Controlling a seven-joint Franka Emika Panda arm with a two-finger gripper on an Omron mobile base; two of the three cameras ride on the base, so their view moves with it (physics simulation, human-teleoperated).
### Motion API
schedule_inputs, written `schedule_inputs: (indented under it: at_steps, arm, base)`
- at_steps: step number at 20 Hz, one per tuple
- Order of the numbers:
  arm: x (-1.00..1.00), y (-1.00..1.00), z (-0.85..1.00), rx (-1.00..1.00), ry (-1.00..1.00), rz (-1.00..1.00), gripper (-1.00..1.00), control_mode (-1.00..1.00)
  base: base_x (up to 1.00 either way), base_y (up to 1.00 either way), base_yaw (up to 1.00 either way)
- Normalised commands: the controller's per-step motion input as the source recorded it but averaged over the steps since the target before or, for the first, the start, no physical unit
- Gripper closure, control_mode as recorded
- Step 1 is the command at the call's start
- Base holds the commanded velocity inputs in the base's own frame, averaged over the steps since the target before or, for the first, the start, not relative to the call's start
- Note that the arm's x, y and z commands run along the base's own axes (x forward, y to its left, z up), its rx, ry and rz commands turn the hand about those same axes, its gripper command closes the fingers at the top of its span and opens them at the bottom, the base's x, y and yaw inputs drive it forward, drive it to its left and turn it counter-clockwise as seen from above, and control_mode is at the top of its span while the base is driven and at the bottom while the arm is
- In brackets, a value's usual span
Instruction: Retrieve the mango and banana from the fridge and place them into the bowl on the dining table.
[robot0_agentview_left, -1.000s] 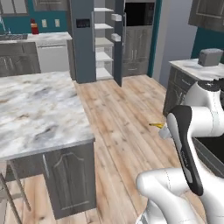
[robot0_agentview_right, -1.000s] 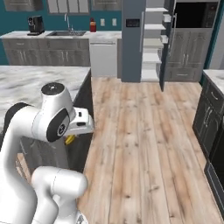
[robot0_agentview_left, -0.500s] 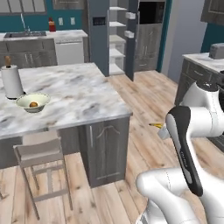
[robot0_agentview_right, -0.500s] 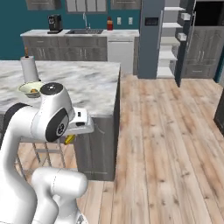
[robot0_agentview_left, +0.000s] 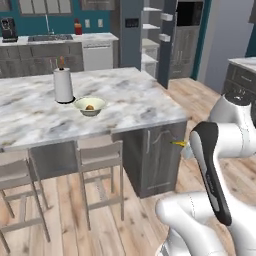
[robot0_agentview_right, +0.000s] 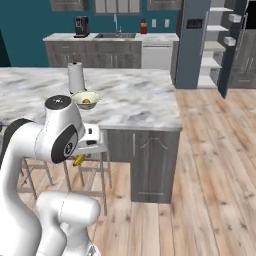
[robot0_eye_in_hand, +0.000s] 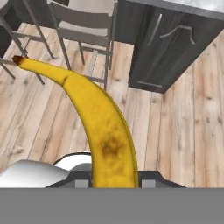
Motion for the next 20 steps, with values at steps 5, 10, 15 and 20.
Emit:
schedule_inputs:
  at_steps: [5, 10, 15, 20]
  arm:
    - [0.0, 0.0, 0.0, 0.0, 0.0, 0.0, 1.0, 1.0]
    - [0.0, 0.0, 0.0, 0.0, 0.0, 0.0, 1.0, 1.0]
    - [0.0, 0.0, 0.0, 0.0, 0.0, 0.0, 1.0, 1.0]
    - [0.0, 0.0, 0.0, 0.0, 0.0, 0.0, 1.0, 1.0]
  base:
    - [0.83, 0.94, 0.0]
    - [1.0, 0.24, 0.0]
    - [1.0, -0.09, 0.0]
    - [0.89, -0.02, 0.0]
